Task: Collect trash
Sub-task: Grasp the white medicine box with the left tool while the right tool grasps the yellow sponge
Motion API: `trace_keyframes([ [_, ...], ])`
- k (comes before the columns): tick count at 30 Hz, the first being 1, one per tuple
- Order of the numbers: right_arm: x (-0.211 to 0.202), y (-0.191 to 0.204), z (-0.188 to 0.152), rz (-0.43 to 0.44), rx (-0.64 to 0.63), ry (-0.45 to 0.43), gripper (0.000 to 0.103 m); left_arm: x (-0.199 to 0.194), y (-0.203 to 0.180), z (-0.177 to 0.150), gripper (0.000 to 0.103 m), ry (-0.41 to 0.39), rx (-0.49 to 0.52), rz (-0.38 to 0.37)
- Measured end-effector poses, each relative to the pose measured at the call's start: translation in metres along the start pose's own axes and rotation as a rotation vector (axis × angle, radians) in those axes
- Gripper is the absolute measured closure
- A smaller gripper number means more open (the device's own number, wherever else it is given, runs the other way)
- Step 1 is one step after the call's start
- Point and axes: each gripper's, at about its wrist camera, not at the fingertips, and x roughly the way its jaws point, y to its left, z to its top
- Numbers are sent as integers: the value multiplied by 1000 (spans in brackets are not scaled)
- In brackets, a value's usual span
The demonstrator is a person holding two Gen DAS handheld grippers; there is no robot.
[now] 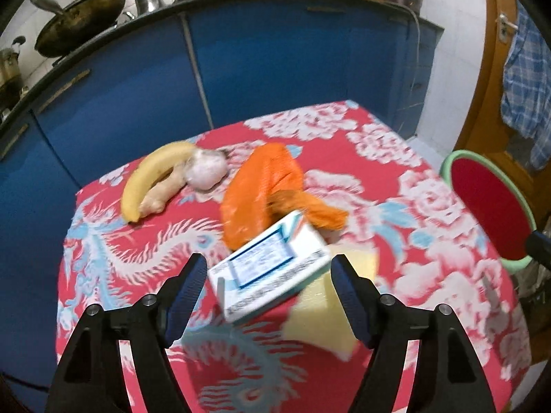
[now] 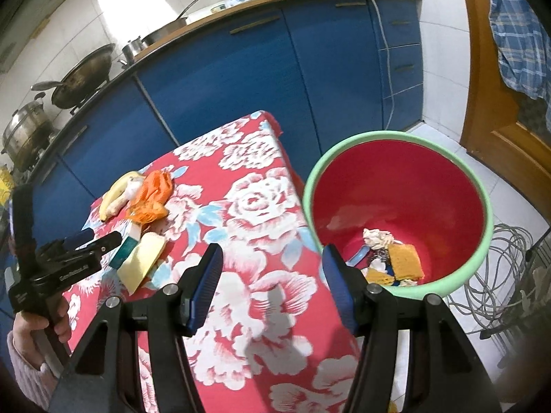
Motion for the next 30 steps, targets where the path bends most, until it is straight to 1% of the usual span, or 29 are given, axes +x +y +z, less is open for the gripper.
trace_keyframes([
  [4,2,8,-1,2,-15,7,41,13,16,-1,27,34,-1,-5],
  [8,5,12,-1,2,-19,17,41,21,25,0,24,34,26,-10],
  [10,7,15,-2,2,-21,23,41,24,28,2,23,32,34,-11],
  [13,11,18,-3,5,-26,32,41,30,35,5,23,38,23,-43],
  [16,13,22,-3,7,-33,39,41,32,41,6,23,49,0,-92],
  [20,17,26,-4,7,-40,46,41,32,44,2,23,54,-5,-152],
  [25,20,29,-4,10,-43,54,41,29,42,-1,23,62,-3,-182],
  [30,20,30,-5,8,-44,57,41,29,32,-3,23,78,41,-190],
])
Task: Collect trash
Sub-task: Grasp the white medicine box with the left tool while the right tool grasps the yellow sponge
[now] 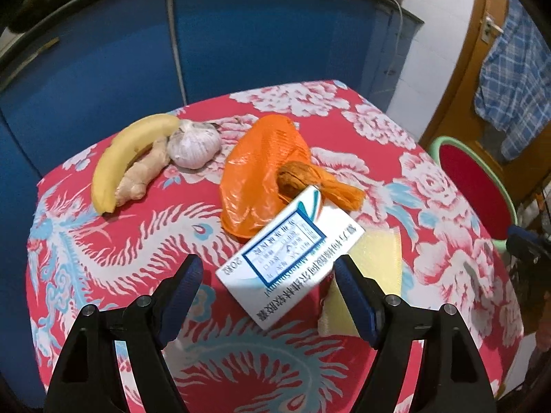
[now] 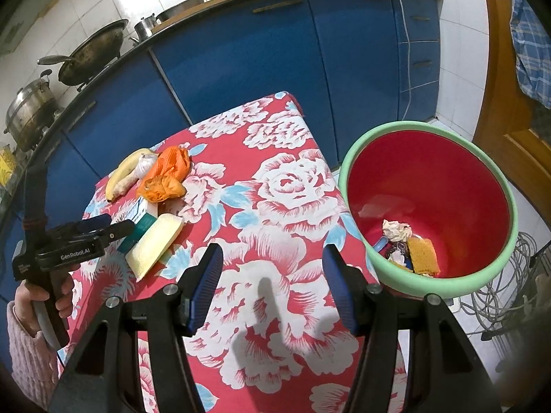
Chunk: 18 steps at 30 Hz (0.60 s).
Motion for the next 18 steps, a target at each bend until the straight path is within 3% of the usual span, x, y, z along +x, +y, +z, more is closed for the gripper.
trace_keyframes([
  [3,1,1,0,-2,1,3,41,11,-5,1,23,44,26,27],
  [9,2,2,-2,-2,-5,9,41,27,4,9,23,56,-6,4],
  [18,6,5,-2,-1,-8,18,41,23,-4,-1,31,21,13,5],
])
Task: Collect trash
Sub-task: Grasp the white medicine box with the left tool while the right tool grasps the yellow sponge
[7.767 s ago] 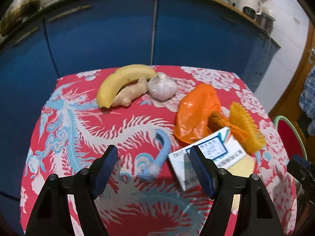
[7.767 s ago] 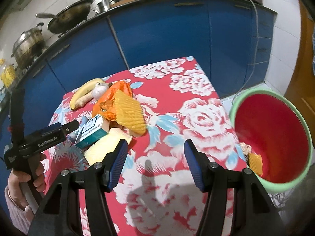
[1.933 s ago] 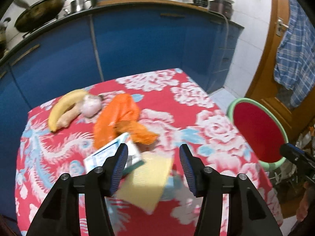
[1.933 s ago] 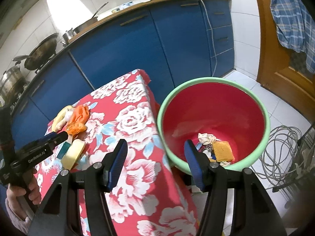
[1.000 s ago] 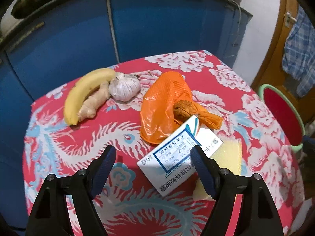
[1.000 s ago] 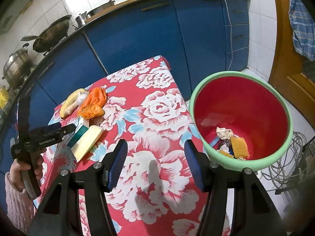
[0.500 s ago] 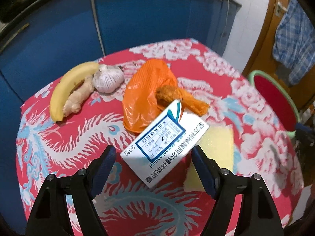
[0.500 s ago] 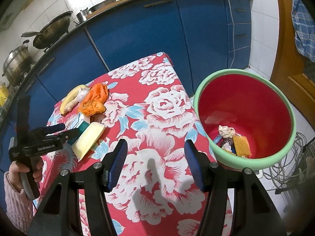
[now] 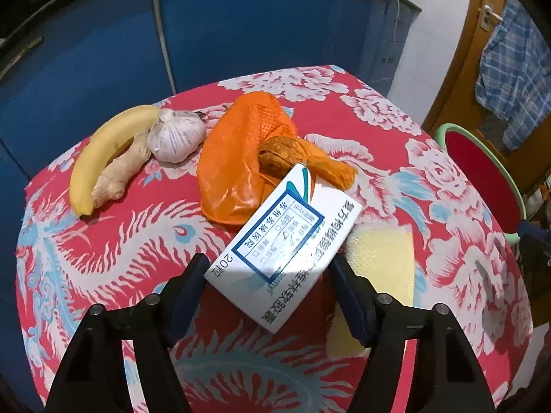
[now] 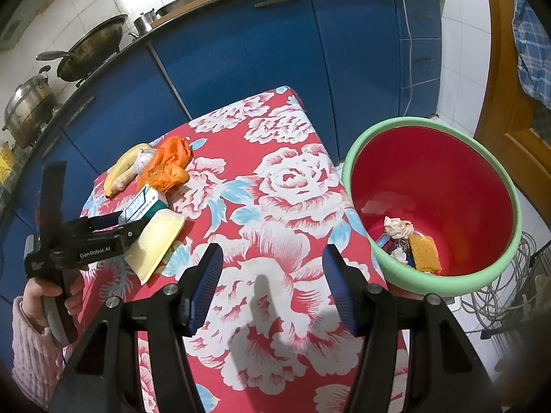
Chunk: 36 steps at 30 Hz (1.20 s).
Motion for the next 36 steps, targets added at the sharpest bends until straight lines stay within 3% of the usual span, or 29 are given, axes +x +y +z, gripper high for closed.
trace_keyframes([
  [18,20,42,-5,59,-60,44,41,-60,36,-58,39,-96,-340,83],
  [28,47,85,-9,112,-86,114,41,-73,55,-80,41,-127,-436,108],
  [36,72,119,-9,92,-133,141,41,-80,67,-91,42,-160,-493,122],
])
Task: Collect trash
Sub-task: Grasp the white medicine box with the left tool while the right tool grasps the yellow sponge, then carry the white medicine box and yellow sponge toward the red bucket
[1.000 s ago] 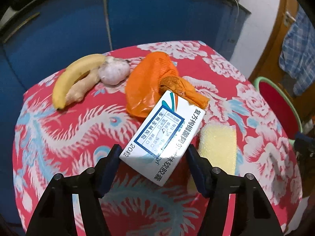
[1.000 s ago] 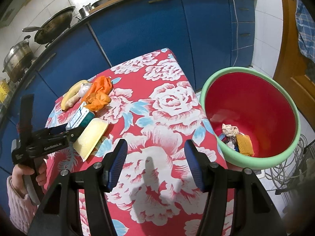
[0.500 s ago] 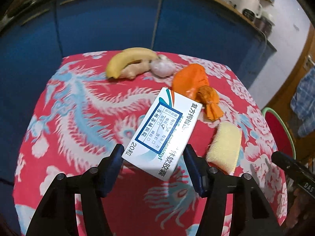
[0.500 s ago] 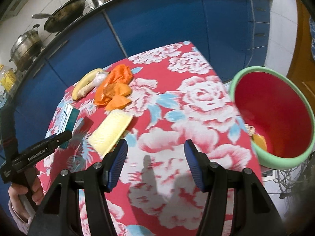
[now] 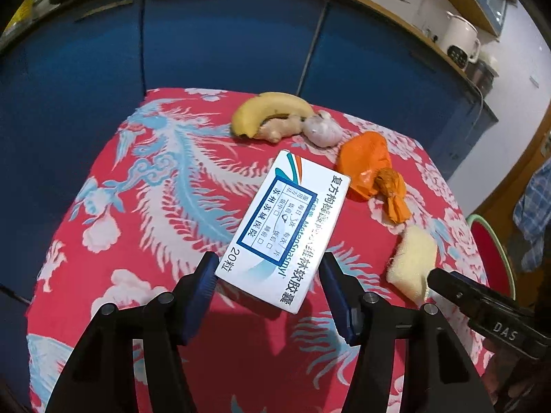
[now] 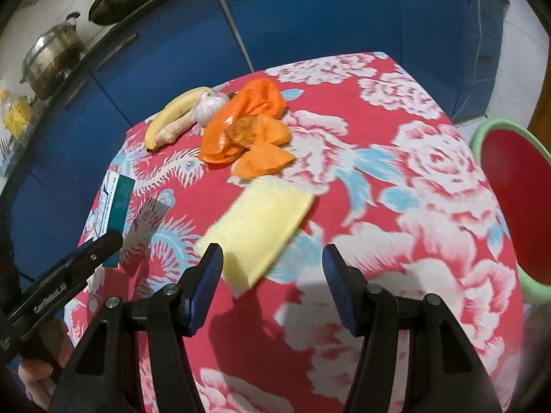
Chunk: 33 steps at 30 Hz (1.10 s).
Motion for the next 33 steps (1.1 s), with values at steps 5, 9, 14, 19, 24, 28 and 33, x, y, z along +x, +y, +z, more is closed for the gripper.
trace_keyframes([
  [5,11,12,3,-15,-20,-3,41,4,9,-3,42,19,-41,-13],
  [9,21,15,3,4,-5,4,42,7,8,-6,43,28,-41,-21],
  [14,24,18,3,30,2,-7,54,8,7,-7,43,30,-43,-29],
  [19,23,23,0,64,-16,-11,68,5,5,-8,43,25,-41,-29],
  [24,17,24,-2,89,-27,-33,75,0,3,-8,43,19,-39,-36],
  [28,6,20,-5,97,-23,-52,77,-3,-1,-9,43,18,-26,-43],
  [33,-14,12,-9,96,-32,-80,77,-5,-10,-11,43,25,-12,-60],
])
